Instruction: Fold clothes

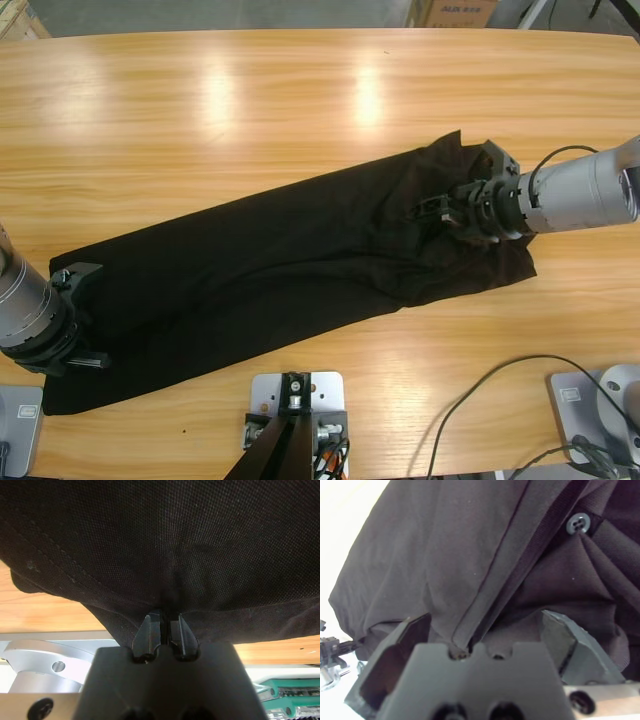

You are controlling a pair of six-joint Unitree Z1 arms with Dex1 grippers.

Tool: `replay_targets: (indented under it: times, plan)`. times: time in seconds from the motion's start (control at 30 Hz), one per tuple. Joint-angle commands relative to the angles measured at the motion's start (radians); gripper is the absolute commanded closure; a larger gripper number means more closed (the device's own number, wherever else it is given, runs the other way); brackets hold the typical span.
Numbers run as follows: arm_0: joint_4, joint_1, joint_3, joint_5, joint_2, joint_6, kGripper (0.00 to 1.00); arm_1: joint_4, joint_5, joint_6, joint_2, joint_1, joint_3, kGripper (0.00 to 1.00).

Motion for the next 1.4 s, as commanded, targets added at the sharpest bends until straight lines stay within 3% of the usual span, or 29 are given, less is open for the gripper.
replay_targets:
  times: [0.03,0.3,0.37,0.47,1.27,1.3,1.4]
  plan:
    - [-0.013,-0.010,-0.003,-0.006,0.056,-0.001,1.000,0.003,0.004,0.000,0.029,0.040,-0.022,0.142]
    - [-0.013,-0.010,-0.003,-0.006,0.057,-0.001,1.000,-0.047,0.006,-0.002,0.071,0.040,-0.021,0.145]
    - [-0.013,-0.010,-0.003,-0.006,0.058,-0.001,1.000,-0.066,0.013,-0.004,0.071,0.040,-0.022,0.225]
    - [-0.013,-0.010,-0.003,-0.006,0.059,-0.001,1.000,-0.065,0.013,-0.008,0.068,0.040,-0.022,0.266]
    - [-0.013,-0.010,-0.004,-0.009,0.061,0.000,1.000,-0.103,0.005,-0.010,0.143,0.023,-0.005,0.275]
    - [-0.013,-0.010,-0.004,-0.009,0.062,0.000,1.000,-0.112,0.008,-0.015,0.145,0.023,-0.005,0.300]
    - [-0.013,-0.010,-0.004,-0.009,0.062,0.000,1.000,-0.121,0.008,-0.034,0.133,0.023,-0.008,0.505]
